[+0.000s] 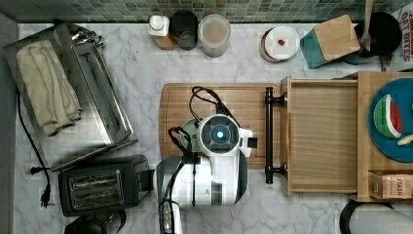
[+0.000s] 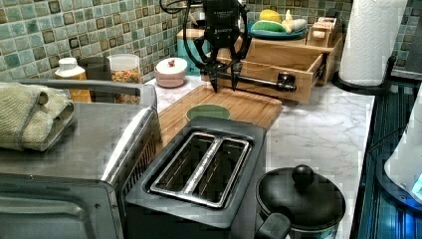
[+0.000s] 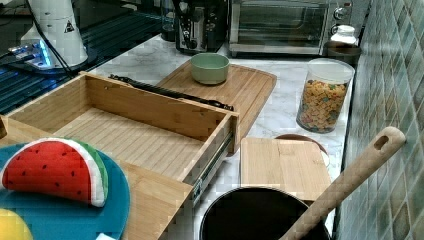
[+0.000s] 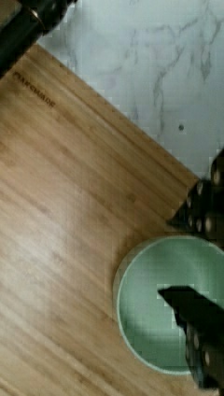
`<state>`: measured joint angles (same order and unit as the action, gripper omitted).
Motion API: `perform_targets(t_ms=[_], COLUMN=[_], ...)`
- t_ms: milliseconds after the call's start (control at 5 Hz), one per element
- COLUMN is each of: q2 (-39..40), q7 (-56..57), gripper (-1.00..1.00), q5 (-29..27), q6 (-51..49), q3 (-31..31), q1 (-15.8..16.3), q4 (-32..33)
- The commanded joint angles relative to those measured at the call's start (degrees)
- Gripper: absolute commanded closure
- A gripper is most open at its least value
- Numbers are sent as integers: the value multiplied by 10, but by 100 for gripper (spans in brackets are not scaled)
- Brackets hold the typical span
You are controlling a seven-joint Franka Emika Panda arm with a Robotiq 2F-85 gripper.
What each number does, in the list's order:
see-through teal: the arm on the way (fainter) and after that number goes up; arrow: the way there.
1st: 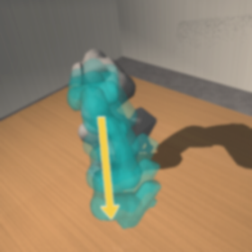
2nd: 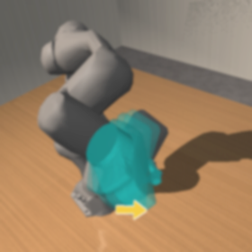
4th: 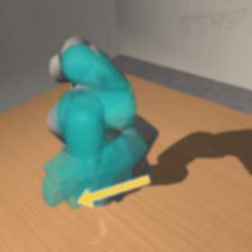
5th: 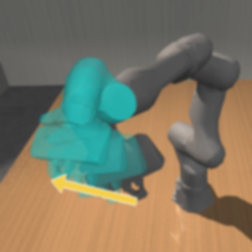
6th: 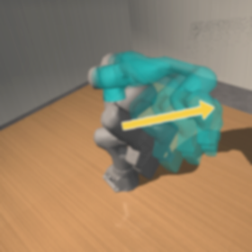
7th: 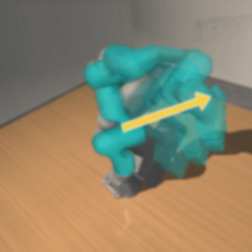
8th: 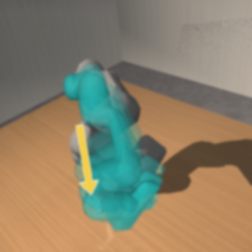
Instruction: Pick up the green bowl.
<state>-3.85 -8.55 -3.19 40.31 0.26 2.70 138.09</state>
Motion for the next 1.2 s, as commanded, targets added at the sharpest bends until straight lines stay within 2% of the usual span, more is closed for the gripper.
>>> perform_targets(t_ms=[200,600,800,1000,1200], q2=[-16,14,16,19,18], q7=[33,37,25,1,9], gripper=[-100,-100,-100,-100,-100], q5=[-42,-45,-36,-14,-7], q6=[26,34,73,67,114], q3=[21,24,31,30,31], q1=[24,27,21,19,19], q4=[7,9,37,43,72])
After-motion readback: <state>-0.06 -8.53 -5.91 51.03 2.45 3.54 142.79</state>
